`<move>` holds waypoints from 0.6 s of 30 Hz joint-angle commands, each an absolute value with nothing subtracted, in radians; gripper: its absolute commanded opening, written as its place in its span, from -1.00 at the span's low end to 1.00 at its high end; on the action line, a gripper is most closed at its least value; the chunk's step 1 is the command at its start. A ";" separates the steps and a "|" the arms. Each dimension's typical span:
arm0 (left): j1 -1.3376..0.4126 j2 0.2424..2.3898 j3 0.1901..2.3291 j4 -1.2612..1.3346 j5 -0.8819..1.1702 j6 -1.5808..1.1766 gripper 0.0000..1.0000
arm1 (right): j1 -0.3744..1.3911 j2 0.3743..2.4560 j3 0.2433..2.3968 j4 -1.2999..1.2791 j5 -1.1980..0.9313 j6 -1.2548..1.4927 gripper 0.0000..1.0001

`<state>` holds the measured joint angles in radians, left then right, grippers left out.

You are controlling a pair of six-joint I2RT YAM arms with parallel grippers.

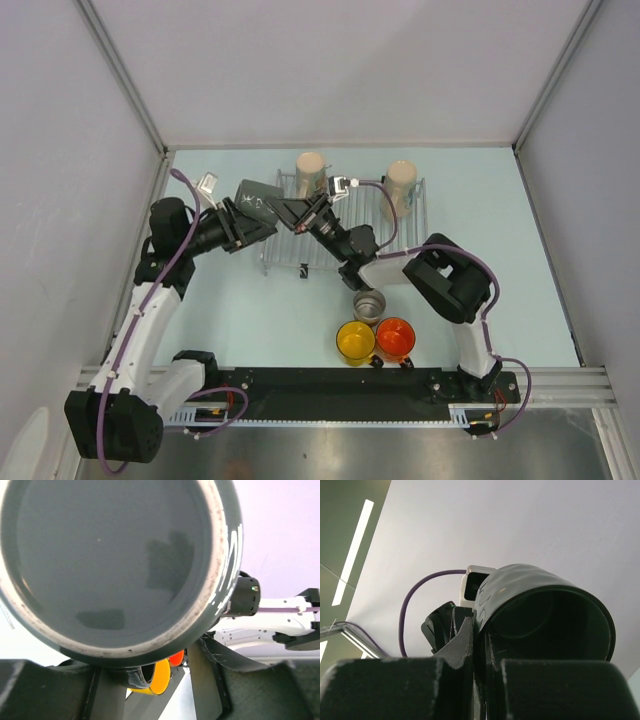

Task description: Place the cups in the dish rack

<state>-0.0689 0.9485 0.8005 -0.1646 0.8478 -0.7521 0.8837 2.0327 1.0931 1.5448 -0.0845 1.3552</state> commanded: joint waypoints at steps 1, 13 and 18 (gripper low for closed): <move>-0.123 0.874 0.923 0.006 0.934 -0.654 -0.99 | 1.005 2.066 1.014 1.606 -0.313 1.253 -1.00; -0.107 0.880 1.028 -0.146 0.776 -0.555 0.40 | 1.048 2.011 0.945 1.605 -0.288 1.183 -1.00; -0.084 0.896 1.034 -0.089 0.790 -0.594 -0.80 | 1.075 2.020 0.924 1.606 -0.258 1.172 -1.00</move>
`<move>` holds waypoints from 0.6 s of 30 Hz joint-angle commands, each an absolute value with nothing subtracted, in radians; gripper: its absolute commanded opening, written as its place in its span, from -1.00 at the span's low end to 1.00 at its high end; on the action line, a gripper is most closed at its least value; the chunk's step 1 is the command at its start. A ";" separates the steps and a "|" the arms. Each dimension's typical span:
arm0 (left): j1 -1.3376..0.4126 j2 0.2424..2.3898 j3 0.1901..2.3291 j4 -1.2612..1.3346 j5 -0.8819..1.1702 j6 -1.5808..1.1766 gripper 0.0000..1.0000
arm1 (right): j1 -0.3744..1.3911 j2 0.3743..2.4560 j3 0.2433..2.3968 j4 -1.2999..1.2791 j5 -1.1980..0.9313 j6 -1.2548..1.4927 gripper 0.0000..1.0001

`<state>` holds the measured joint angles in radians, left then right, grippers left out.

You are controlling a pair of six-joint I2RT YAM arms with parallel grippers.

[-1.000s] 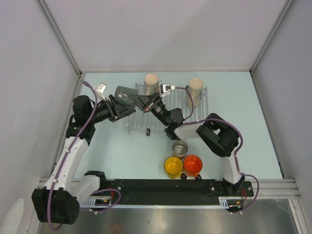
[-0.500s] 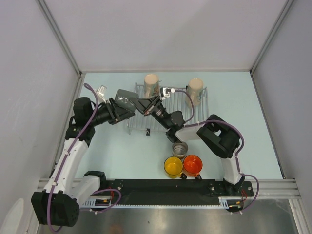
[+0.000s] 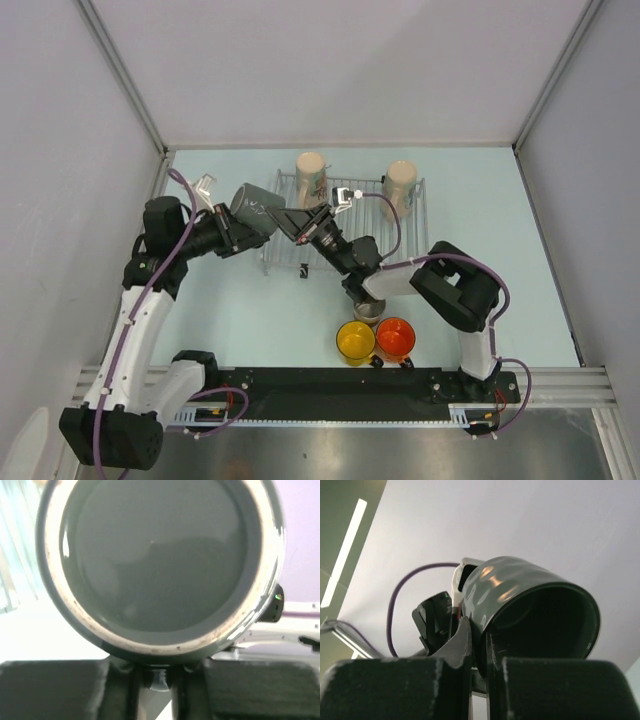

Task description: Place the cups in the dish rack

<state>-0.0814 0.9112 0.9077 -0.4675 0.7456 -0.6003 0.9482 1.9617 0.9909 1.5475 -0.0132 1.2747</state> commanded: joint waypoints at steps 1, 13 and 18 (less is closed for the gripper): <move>-0.078 0.896 1.029 -0.081 0.790 -0.597 -0.91 | 1.081 2.017 0.916 1.609 -0.238 1.167 -1.00; 0.054 0.926 1.092 0.124 0.871 -0.810 -0.99 | 1.170 2.040 0.922 1.608 -0.063 1.181 -1.00; 0.052 0.960 1.155 0.098 0.832 -0.729 -0.99 | 1.186 2.019 0.870 1.606 -0.002 1.173 -1.00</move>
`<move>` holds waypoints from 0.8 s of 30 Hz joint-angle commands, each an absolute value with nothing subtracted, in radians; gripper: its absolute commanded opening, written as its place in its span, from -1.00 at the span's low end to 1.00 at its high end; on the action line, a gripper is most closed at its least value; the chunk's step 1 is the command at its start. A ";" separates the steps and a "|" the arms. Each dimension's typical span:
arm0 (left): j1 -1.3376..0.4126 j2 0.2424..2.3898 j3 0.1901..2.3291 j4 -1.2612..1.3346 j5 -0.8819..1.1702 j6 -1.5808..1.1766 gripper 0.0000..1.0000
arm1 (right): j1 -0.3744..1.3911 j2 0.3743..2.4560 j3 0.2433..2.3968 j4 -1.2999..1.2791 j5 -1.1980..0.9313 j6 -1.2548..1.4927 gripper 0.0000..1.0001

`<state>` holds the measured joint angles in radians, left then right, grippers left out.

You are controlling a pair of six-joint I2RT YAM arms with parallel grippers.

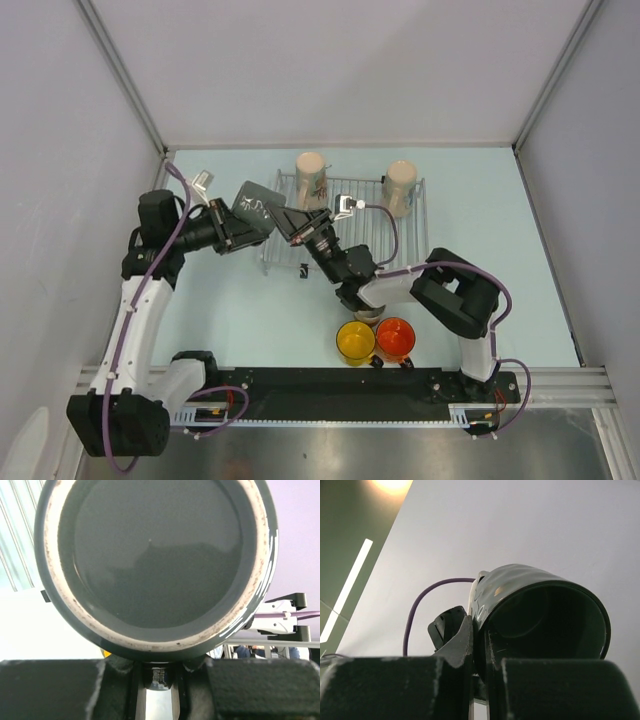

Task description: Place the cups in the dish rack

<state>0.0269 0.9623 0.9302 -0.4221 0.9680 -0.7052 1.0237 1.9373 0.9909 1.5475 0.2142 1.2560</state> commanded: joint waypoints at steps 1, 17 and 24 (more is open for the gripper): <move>0.048 0.968 1.193 0.037 0.807 -0.648 -0.99 | 1.180 2.016 0.859 1.606 -0.002 1.178 -0.94; -0.145 0.972 1.173 -0.250 0.562 -0.169 -0.99 | 1.170 1.808 0.795 1.598 -0.180 1.072 -0.07; -0.245 1.121 1.245 -0.359 0.465 -0.061 -0.99 | 1.282 1.323 0.938 0.814 -0.252 0.611 0.05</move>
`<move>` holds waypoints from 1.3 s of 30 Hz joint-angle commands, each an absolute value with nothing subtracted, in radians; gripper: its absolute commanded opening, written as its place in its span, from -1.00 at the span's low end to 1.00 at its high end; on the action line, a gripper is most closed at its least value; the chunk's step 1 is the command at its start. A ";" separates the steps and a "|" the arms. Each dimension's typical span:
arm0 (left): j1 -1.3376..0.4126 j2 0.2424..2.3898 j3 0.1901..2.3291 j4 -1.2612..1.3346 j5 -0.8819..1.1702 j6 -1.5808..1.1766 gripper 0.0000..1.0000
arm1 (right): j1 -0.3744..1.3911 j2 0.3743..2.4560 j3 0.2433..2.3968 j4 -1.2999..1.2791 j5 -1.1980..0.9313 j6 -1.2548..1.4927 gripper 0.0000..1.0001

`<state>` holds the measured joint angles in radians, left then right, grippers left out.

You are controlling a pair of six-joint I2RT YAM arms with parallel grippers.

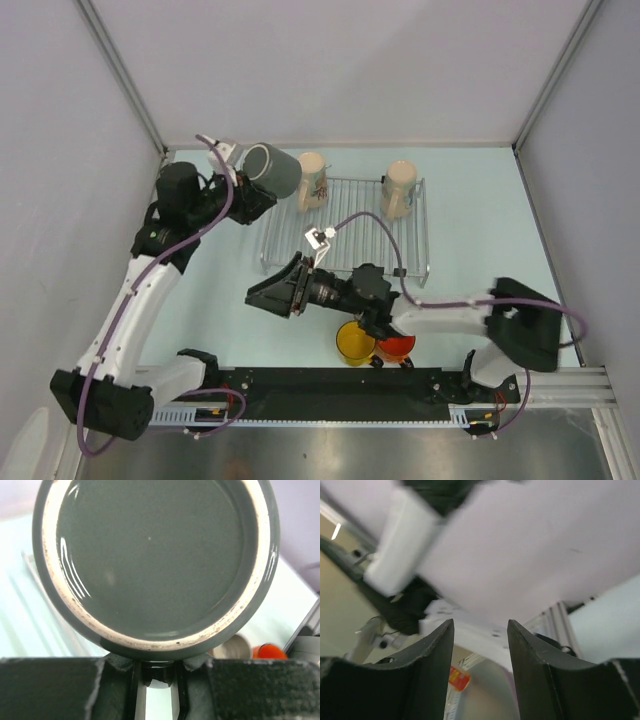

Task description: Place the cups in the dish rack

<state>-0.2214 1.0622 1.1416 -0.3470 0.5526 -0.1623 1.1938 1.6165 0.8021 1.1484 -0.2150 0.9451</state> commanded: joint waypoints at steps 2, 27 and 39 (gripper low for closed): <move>-0.271 1.158 1.273 -0.389 0.445 -0.035 -0.99 | 1.333 1.243 0.989 0.501 -0.100 0.457 0.11; -0.644 1.834 1.675 -0.449 0.112 0.060 -0.99 | 1.310 0.626 0.750 0.143 0.370 0.247 0.11; -0.584 2.062 1.807 -0.400 0.072 0.055 -0.99 | 1.312 0.546 0.666 0.144 0.311 0.244 0.11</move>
